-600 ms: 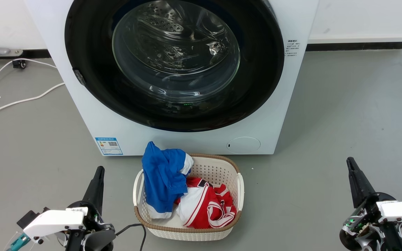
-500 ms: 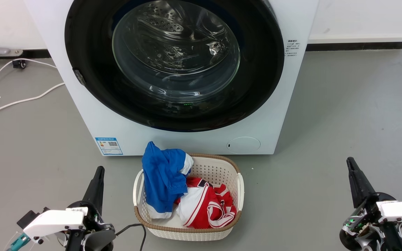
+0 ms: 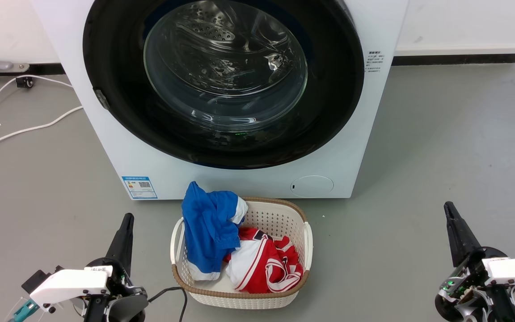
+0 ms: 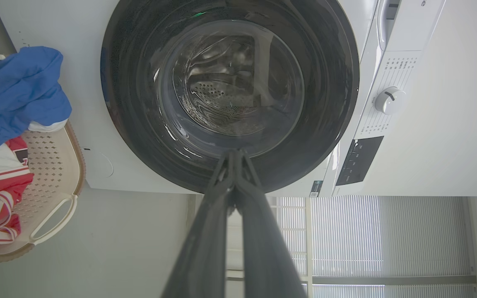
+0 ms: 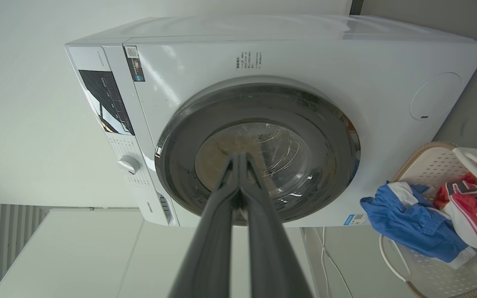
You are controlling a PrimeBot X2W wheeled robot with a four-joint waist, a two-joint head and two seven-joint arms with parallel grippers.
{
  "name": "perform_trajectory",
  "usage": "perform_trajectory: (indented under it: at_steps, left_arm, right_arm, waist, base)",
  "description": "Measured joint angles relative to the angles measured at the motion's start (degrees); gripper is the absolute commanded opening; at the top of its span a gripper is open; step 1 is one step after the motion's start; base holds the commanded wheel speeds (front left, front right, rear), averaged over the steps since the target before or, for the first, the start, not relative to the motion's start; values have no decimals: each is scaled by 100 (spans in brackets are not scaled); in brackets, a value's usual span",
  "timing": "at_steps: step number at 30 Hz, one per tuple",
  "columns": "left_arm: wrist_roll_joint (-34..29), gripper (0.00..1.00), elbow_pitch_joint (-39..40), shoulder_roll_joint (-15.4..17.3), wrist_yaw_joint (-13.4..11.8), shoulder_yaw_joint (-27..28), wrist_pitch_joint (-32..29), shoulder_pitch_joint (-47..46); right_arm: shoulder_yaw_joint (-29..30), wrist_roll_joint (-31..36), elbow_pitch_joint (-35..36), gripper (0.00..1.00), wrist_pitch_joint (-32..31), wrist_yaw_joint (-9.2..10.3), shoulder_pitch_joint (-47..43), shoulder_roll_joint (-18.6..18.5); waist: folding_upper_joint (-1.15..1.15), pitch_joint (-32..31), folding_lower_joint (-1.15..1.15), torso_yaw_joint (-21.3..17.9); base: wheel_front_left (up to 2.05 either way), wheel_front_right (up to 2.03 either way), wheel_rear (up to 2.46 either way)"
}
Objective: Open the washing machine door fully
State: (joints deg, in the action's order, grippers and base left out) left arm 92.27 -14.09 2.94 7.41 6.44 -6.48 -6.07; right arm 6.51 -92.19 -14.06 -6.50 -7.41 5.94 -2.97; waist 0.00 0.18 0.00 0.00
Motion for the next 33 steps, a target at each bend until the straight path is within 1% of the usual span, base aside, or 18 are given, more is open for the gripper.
perform_trajectory:
  at_steps: [3, 4, 8, 13, 18, 23, 33]
  left_arm:
    - [0, 0, 0, 0, 0, 0, 0, 0]
    - [0, 100, 0, 0, 0, 0, 0, 0]
    - [8, 100, -156, -13, -4, -53, 19, 140]
    - [-15, 100, -134, -14, -7, -226, 172, 140]
    - [-174, 100, -42, -14, -7, -285, 310, 124]
    - [-695, 100, 112, -15, -7, -397, 428, 113]
    - [-2189, 100, 358, -14, -7, -586, 672, 107]
  right_arm:
    - [0, 0, 0, 0, -1, 1, 0, 0]
    - [0, 0, 0, 100, 0, 0, 0, 0]
    - [-9, 0, -140, 100, 13, 2, -151, 4]
    - [-70, 16, -59, 100, 124, 2, -167, 7]
    - [-183, 214, 31, 100, 282, 2, -168, -15]
    - [-308, 635, 64, 100, 436, 2, -168, -96]
    - [-376, 2126, 221, 100, 671, 2, -163, -145]
  waist:
    - [0, 0, 0, 0]
    - [0, 0, 0, 0]
    - [0, 1, 0, -1]
    - [0, 3, 0, -4]
    - [0, 5, 0, -7]
    - [0, 10, 0, -10]
    - [0, 18, 0, -22]
  base:
    - [0, 0, 0]
    - [0, 0, 0]
    - [0, 0, 0]
    - [0, 0, 0]
    - [0, 0, 0]
    - [0, 0, 0]
    - [0, 0, 0]
